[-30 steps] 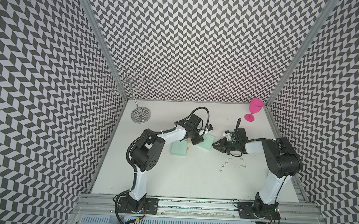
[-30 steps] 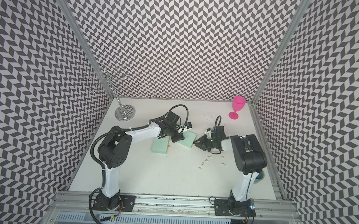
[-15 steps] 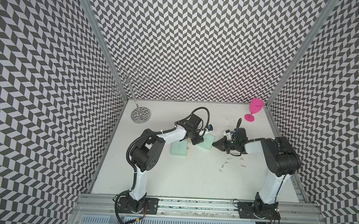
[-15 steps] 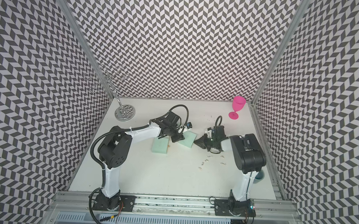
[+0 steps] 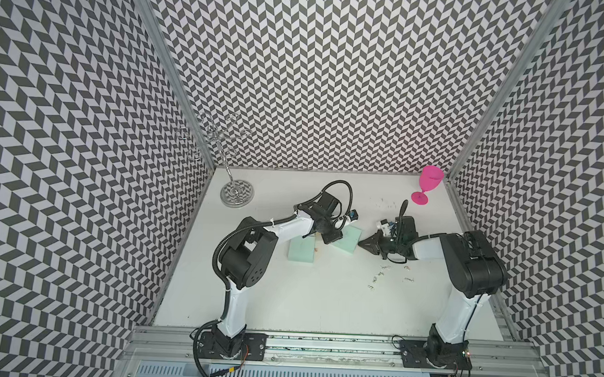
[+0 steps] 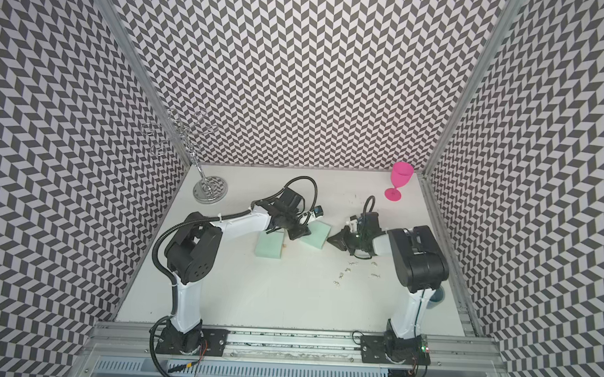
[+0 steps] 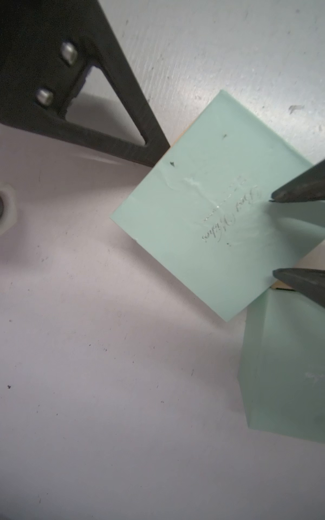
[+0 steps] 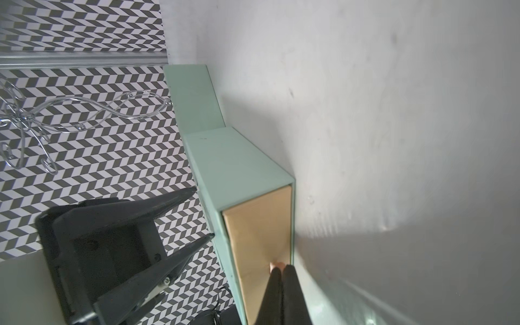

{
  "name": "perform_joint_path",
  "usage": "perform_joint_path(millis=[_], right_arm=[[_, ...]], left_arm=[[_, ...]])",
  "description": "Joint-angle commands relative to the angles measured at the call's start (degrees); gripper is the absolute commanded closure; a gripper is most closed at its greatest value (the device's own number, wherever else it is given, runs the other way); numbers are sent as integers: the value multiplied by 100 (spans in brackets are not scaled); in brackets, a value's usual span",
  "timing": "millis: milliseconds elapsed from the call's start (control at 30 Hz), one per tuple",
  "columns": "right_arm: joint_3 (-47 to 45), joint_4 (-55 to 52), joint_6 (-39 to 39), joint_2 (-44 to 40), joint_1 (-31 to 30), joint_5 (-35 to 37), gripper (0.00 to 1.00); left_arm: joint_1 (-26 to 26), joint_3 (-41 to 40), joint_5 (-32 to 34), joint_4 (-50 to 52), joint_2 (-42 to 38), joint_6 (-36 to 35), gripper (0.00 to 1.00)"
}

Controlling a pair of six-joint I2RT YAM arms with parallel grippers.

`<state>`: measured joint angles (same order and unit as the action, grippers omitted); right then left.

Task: Place the earrings into the drawer-style jewelry box
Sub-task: Open the drawer in the jewelry box.

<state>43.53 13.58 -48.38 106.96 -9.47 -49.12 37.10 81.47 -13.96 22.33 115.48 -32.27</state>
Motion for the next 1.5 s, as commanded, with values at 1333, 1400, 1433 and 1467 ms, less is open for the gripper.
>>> perform_joint_path(millis=[1333, 1400, 1433, 1467], right_arm=[[-554, -1262, 1131, -977, 553, 653, 100], [-560, -1284, 1149, -987, 570, 652, 100], [-558, -1288, 1160, -989, 575, 652, 100], [-564, -1296, 1166, -994, 578, 650, 100]], left_arm=[[-89, -18, -54, 123, 78, -86, 63], [-90, -4, -39, 106, 81, -90, 63], [-89, -2, -42, 105, 86, -91, 63], [-89, 0, -32, 101, 81, -94, 63]])
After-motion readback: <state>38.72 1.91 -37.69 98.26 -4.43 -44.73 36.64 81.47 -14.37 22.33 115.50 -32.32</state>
